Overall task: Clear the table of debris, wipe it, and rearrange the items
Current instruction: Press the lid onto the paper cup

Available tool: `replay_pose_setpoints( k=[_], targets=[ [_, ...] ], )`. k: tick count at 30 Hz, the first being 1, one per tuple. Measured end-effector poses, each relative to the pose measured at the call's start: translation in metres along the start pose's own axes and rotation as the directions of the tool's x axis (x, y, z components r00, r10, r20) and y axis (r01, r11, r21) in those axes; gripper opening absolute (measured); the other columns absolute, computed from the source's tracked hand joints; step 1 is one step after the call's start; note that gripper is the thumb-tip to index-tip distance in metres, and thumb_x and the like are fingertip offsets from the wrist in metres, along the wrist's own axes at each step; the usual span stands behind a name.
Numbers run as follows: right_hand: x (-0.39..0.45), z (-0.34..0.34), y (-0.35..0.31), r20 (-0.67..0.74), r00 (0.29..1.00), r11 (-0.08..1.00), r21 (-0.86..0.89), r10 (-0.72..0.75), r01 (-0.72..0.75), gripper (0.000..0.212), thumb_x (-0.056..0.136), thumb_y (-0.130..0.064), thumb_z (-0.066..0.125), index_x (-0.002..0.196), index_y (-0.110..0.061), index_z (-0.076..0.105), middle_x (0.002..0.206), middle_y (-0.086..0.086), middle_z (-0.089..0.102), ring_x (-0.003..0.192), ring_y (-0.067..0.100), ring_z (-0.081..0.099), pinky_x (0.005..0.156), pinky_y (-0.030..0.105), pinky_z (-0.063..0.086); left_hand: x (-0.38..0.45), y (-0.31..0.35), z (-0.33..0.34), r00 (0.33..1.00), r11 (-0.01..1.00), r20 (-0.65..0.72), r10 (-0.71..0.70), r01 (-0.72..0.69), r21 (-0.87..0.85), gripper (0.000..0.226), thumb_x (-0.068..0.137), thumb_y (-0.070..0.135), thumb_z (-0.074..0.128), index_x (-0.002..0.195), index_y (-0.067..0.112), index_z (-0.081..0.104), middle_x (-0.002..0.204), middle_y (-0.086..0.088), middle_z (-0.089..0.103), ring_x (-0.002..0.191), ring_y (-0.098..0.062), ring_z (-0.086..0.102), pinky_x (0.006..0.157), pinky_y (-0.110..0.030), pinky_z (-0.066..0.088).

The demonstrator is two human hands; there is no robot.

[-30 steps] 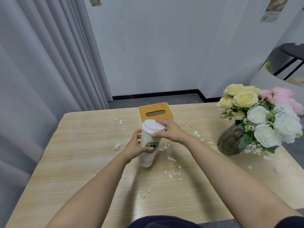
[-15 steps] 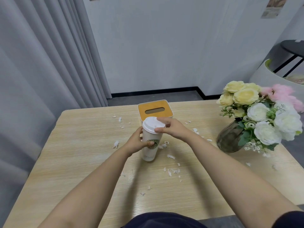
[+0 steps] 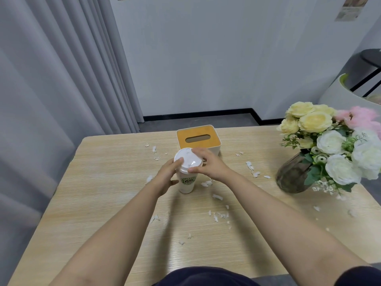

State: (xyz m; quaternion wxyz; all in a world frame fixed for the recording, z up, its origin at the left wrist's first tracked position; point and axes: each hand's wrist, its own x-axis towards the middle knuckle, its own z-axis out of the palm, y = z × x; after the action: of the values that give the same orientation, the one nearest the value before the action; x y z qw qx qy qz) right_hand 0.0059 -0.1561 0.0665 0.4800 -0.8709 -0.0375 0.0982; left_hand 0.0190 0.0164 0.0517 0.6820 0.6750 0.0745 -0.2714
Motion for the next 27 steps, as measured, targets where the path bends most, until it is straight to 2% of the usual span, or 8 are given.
replay_pose_setpoints(
  k=[4,10,12,15,17,21,23,27],
  targets=[
    [0.001,0.007,0.002,0.020,1.000,0.999,0.029,0.015,-0.015,0.076,0.076,-0.030,0.076,0.140,-0.018,0.039,0.147,-0.001,0.032,0.133,0.017,0.033,0.111,0.037,0.031,0.000,-0.002,-0.004,1.000,0.999,-0.013,-0.008,0.008,-0.034,0.026,0.094,0.037,0.051,0.118,0.026,0.054,0.115,0.007,0.059,0.109,-0.016,0.054,0.091,-0.036,0.044],
    [0.000,0.010,0.003,0.033,0.995,0.964,0.247,0.090,-0.096,0.070,0.084,-0.026,0.068,0.144,-0.021,0.033,0.145,-0.003,0.039,0.132,0.016,0.038,0.110,0.038,0.033,-0.002,-0.004,-0.009,1.000,0.997,0.000,-0.012,0.012,-0.081,0.032,0.094,0.034,0.052,0.123,0.021,0.054,0.114,0.006,0.060,0.106,-0.015,0.054,0.087,-0.035,0.043],
    [0.001,0.015,0.003,0.043,0.994,0.957,0.269,0.101,-0.109,0.063,0.084,-0.029,0.067,0.140,-0.024,0.039,0.137,-0.007,0.046,0.127,0.016,0.043,0.107,0.038,0.037,-0.004,-0.004,-0.011,1.000,0.996,-0.004,-0.011,0.010,-0.092,0.031,0.095,0.032,0.051,0.123,0.020,0.053,0.114,0.004,0.060,0.103,-0.014,0.055,0.087,-0.034,0.044],
    [0.001,0.022,0.001,0.057,0.993,0.941,0.318,0.106,-0.119,0.050,0.088,-0.030,0.063,0.134,-0.027,0.046,0.130,-0.004,0.054,0.121,0.020,0.050,0.096,0.034,0.046,-0.005,-0.002,-0.015,1.000,0.994,-0.028,0.003,-0.006,-0.113,0.032,0.095,0.025,0.051,0.127,0.019,0.051,0.117,0.000,0.058,0.101,-0.016,0.055,0.079,-0.031,0.046],
    [0.001,0.024,0.000,0.065,0.990,0.926,0.350,0.129,-0.144,0.050,0.090,-0.029,0.060,0.136,-0.028,0.043,0.133,-0.003,0.052,0.121,0.020,0.048,0.092,0.034,0.047,-0.006,0.000,-0.015,0.999,0.992,-0.035,0.004,-0.008,-0.126,0.034,0.095,0.022,0.052,0.129,0.018,0.051,0.118,-0.001,0.058,0.101,-0.018,0.054,0.075,-0.030,0.046],
    [0.000,0.020,-0.002,0.125,0.969,0.896,0.369,0.215,-0.247,0.044,0.096,-0.033,0.048,0.139,-0.036,0.037,0.136,-0.007,0.046,0.122,0.017,0.043,0.090,0.041,0.046,-0.008,-0.003,-0.012,1.000,0.990,-0.014,0.016,-0.018,-0.140,0.037,0.091,0.019,0.059,0.128,0.018,0.052,0.120,-0.003,0.058,0.102,-0.018,0.056,0.076,-0.029,0.046],
    [-0.002,0.017,-0.002,0.140,0.958,0.876,0.388,0.250,-0.286,0.040,0.099,-0.034,0.041,0.139,-0.039,0.037,0.130,-0.010,0.046,0.115,0.013,0.041,0.090,0.042,0.045,-0.010,-0.006,-0.012,1.000,0.987,-0.016,0.026,-0.028,-0.159,0.039,0.089,0.018,0.061,0.127,0.018,0.052,0.121,-0.004,0.058,0.105,-0.019,0.056,0.076,-0.029,0.046],
    [-0.005,0.019,-0.001,0.106,0.960,0.872,0.402,0.259,-0.280,0.037,0.100,-0.032,0.040,0.136,-0.040,0.039,0.124,-0.009,0.048,0.111,0.013,0.042,0.089,0.043,0.046,-0.010,-0.008,-0.008,0.998,0.978,-0.061,0.034,-0.046,-0.204,0.038,0.090,0.014,0.060,0.127,0.014,0.053,0.117,-0.005,0.059,0.106,-0.020,0.056,0.072,-0.029,0.046]
  ],
)
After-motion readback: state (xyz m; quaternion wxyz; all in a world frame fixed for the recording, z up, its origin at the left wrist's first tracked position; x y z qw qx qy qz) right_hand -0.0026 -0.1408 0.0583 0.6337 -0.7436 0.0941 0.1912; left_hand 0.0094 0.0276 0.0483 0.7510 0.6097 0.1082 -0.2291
